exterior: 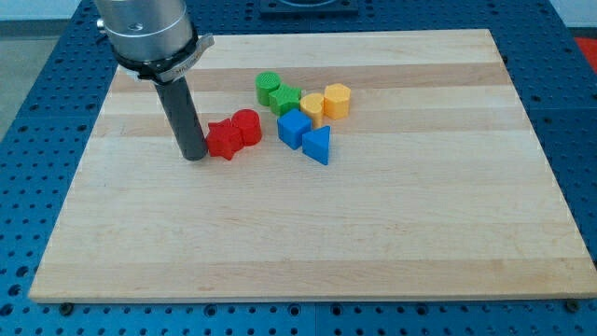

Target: Move your arm closer to the red star

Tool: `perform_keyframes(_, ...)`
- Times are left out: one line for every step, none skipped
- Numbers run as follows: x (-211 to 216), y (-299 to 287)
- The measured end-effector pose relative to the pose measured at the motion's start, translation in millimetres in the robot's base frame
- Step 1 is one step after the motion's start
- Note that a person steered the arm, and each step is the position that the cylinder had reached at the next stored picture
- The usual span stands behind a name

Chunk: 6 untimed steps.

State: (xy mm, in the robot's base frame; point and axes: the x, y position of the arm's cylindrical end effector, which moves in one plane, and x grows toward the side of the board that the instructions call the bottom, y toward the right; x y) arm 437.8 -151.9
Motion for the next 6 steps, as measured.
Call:
perform_keyframes(0.0, -12.2)
perform_keyframes(0.0, -29.5)
perform_keyframes(-2.9, -29.8)
perform_keyframes(-11.2, -29.8)
perform_keyframes(-18.9, -29.8)
perform_keyframes(-19.6, -33.1)
